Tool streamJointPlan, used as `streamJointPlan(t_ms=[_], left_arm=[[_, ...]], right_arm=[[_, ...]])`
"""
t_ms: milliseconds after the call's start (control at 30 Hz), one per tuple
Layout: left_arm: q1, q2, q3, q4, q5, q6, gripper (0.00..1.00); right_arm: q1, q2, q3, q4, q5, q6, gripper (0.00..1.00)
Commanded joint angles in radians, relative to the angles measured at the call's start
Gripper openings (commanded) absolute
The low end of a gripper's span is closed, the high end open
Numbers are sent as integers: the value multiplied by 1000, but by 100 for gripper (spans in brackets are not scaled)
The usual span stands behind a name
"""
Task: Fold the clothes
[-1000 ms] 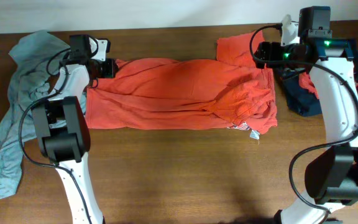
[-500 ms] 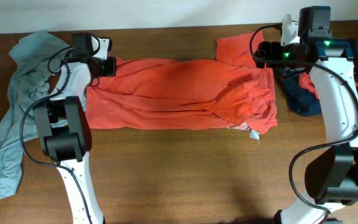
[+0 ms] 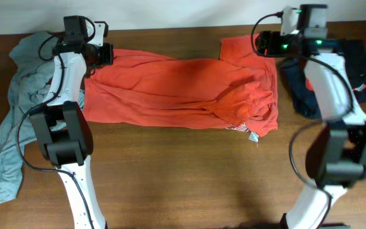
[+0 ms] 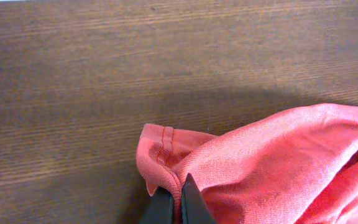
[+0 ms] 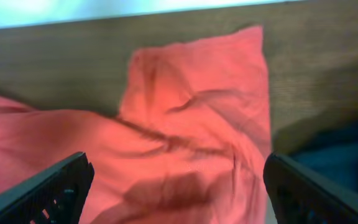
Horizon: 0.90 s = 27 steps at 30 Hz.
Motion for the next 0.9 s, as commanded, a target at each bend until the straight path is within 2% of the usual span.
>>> streamJointPlan(t_ms=[0,167,433,667,867], left_arm=[[-1,-45,20,-14,-14,-5,1],[-10,-45,20,-51,-14,-5,1],[-13,-45,19,-79,-14,-5,1],[-13,-45,19,-77,-14,-5,1],[-14,-45,19,-77,-15,-4,1]], right_arm=[[3,98,12,69,0,15,91],[3,214,12,224,42,34,91],[4,309,12,355,122,114,92],[3,366,12,431,220,114,92],[-15,392,12,475,220,145,92]])
